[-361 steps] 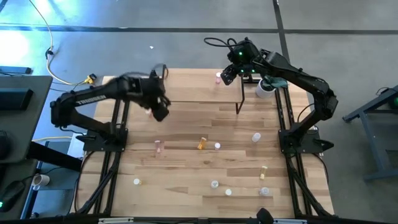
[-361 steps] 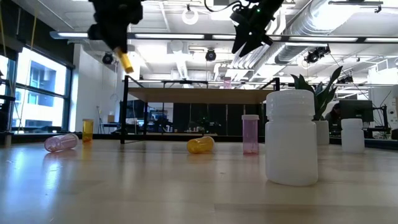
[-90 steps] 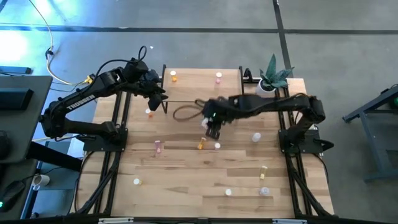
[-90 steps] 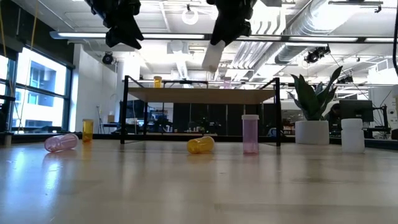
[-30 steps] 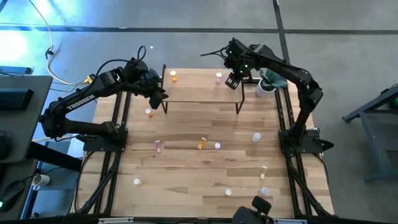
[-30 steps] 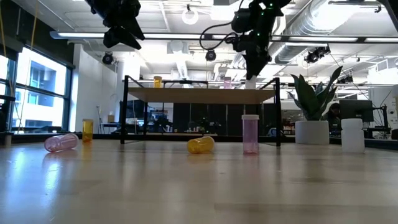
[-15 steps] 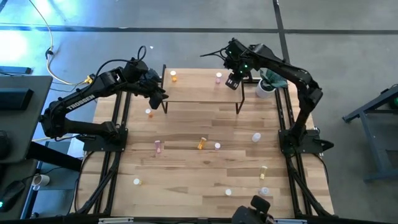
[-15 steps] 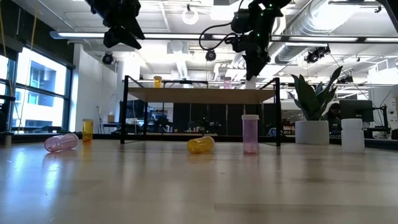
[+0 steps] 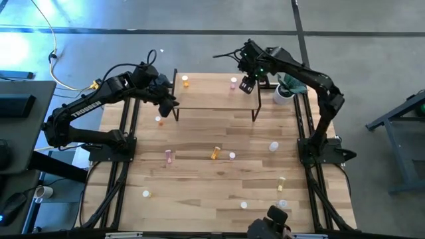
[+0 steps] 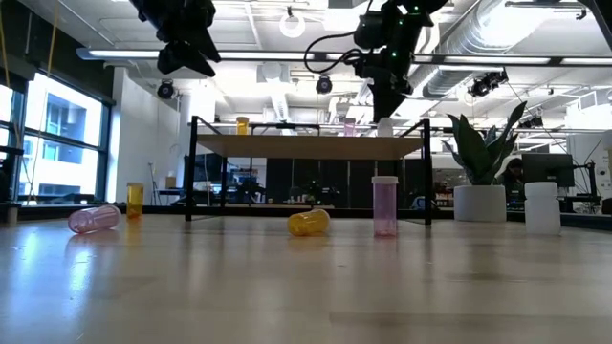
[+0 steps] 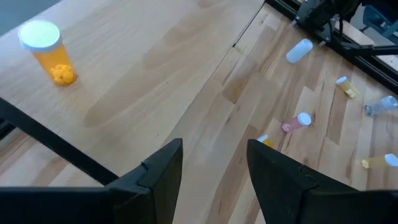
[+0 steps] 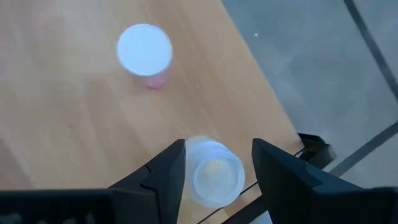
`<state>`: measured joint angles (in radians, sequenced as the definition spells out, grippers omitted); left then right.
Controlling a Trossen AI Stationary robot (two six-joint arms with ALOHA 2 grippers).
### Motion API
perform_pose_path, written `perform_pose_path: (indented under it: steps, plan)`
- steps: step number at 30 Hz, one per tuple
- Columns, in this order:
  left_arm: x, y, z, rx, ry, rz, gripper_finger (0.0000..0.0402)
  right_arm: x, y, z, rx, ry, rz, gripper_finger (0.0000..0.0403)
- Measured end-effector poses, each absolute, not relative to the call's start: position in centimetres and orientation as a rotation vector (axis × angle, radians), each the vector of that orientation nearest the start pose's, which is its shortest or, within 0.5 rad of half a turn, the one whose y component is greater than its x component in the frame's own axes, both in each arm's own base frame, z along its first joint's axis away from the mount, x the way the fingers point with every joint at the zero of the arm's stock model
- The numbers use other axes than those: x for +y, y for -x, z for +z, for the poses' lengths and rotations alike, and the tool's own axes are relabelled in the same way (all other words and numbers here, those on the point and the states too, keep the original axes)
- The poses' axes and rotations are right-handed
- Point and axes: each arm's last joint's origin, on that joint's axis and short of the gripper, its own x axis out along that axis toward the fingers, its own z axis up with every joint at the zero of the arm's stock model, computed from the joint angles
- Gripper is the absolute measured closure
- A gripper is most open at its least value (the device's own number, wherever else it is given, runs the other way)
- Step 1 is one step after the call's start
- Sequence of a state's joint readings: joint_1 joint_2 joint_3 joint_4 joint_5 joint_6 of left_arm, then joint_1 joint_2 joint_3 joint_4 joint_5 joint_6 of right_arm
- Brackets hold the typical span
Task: Pick and place medicine bottles onto shelf by color
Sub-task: Put the left yellow pill bottle on the shelf
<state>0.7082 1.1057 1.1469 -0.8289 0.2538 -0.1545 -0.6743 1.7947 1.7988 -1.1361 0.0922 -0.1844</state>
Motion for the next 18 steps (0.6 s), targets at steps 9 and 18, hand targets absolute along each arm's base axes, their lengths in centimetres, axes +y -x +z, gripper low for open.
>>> perform_pose_path:
  steps: [9, 18]
  plan:
    - [13.2, -16.3, 33.9, 0.715, 0.512, 0.533, 0.0232, -23.1, -28.3, 33.5, 1.163, -0.134, -0.600, 0.0226]
    - [13.1, -16.2, 33.8, 0.738, 0.481, 0.526, 0.0232, -23.0, -28.3, 36.1, 1.090, -0.144, -0.633, 0.0226]
